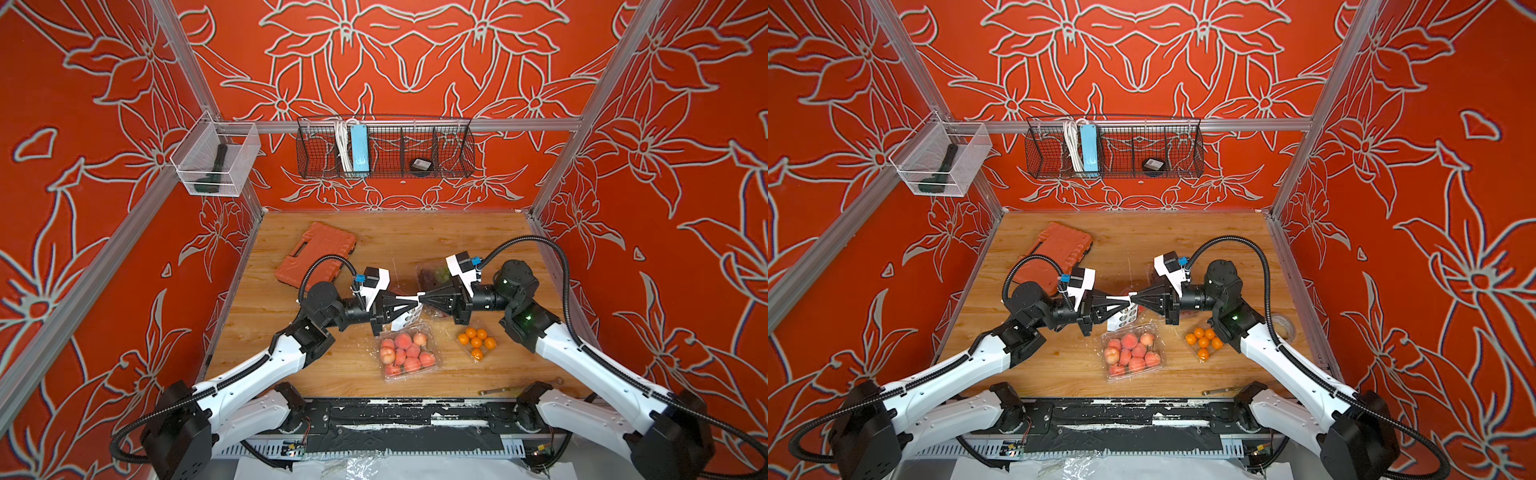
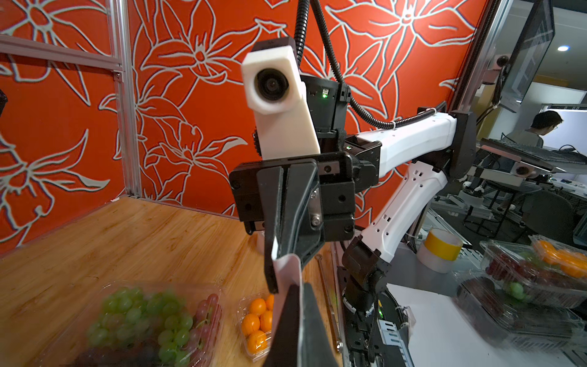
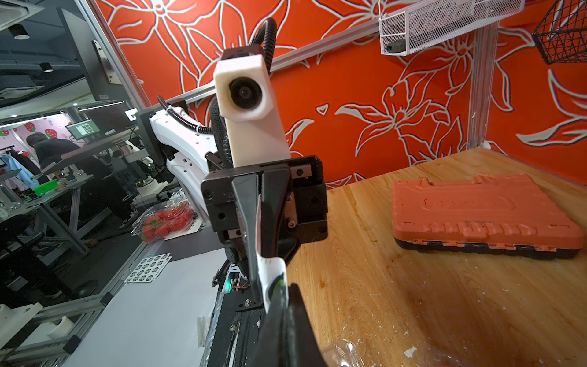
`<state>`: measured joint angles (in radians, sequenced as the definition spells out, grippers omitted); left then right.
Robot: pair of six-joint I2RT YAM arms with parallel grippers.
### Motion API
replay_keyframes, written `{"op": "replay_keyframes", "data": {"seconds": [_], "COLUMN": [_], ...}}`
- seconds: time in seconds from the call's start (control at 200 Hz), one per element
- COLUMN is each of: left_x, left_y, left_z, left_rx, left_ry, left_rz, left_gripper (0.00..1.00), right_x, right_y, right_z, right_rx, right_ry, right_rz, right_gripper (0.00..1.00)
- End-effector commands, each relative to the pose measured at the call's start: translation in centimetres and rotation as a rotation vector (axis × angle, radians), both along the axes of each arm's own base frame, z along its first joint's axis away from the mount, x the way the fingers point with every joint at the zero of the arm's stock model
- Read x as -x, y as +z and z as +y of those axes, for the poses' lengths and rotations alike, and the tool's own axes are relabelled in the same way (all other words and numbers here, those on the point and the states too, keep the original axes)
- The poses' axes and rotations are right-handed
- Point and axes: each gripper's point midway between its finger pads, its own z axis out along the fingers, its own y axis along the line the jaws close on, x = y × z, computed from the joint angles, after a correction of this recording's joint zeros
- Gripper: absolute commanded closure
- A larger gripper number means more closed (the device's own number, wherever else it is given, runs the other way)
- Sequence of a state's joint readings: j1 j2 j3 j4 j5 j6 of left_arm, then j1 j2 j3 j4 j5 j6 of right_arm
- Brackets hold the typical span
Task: Label fruit boxes
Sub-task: Adjust the label sticker.
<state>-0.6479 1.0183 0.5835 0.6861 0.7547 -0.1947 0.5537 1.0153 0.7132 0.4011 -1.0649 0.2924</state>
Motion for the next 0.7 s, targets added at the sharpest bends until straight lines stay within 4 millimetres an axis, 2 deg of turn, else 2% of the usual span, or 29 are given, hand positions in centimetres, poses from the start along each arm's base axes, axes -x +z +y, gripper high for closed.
{"op": "replay_keyframes", "data": {"seconds": [0.0,0.165,0.495,0.616,0.696], "left_x": [-1.08,-1.69,-1.68,-1.44,-1.56], "left_y": [1.10,0.79,0.81,0.77,0.68], "left_z": [0.41,0.49,0.75,0.86,0.89], "left_rx": [0.025,0.021,0.024,0.025,0.021], "left_ry": [0.060,0.085,0.100,0.096,0.103], "left_rz": [-0.015,-0.002,-0.004,-0.007,-0.003], "left_gripper": [1.00,1.00,1.00,0.85,0.83], "right_x": [1.95,2.32,2.02,1.63,1.41], "right_y": [1.22,1.28,1.15,1.10,0.95], "right_z": [-0.28,-0.38,-0.35,-0.32,-0.28], "right_rx": [-0.031,-0.035,-0.031,-0.026,-0.022], "right_ry": [0.074,0.084,0.067,0.042,0.034], "right_rz": [-0.056,-0.061,-0.058,-0.058,-0.052], "right_gripper": [1.00,1.00,1.00,1.00,1.00]}}
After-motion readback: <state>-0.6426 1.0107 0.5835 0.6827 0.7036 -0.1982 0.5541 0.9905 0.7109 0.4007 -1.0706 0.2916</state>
